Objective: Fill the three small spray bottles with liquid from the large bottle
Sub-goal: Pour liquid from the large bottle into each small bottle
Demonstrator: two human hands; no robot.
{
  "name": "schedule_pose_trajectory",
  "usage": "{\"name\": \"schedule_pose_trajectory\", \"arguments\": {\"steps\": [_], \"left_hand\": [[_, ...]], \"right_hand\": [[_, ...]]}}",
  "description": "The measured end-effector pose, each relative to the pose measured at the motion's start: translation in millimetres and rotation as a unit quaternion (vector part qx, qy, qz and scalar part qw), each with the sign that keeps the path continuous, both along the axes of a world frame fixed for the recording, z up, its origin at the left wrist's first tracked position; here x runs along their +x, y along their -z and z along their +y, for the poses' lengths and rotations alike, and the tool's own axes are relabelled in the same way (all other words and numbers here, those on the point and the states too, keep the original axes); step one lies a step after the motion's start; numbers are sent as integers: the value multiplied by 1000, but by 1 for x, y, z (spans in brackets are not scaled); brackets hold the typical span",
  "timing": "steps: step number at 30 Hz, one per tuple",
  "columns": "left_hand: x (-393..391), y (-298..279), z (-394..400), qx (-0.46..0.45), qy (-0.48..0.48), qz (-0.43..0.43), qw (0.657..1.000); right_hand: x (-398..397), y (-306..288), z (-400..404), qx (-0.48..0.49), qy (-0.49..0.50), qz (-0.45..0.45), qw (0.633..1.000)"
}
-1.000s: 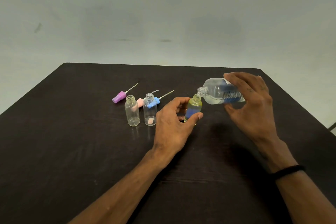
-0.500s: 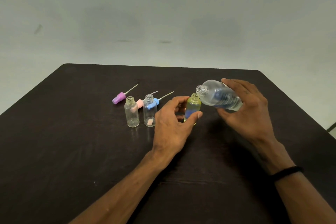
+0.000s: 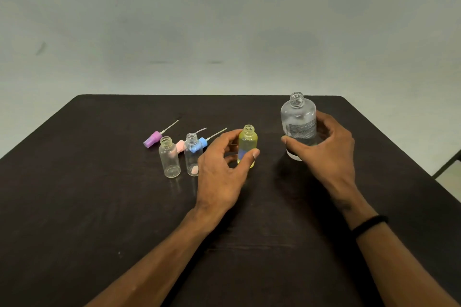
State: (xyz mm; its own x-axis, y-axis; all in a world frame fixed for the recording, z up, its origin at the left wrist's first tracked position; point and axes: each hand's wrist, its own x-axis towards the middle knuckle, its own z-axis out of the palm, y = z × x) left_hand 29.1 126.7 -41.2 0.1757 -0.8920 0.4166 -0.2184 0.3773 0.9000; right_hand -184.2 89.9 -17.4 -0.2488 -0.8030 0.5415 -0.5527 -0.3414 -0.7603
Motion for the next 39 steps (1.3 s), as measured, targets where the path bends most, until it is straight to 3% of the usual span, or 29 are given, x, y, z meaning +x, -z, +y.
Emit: {"name": "schedule_pose_trajectory", "arguments": {"steps": [13, 24, 36, 39], "left_hand": [[-25, -32, -24, -48, -27, -53, 997], [-28, -6, -64, 38, -63, -59, 996], [-27, -1, -57, 71, -51, -58, 995], [-24, -7, -28, 37, -60, -75, 995]], "right_hand": [[-9, 0, -2, 16, 31, -64, 997], [-12, 3, -5, 15, 25, -53, 998], [-11, 3, -3, 15, 26, -50, 998], [-10, 1, -1, 15, 26, -59, 998]]}}
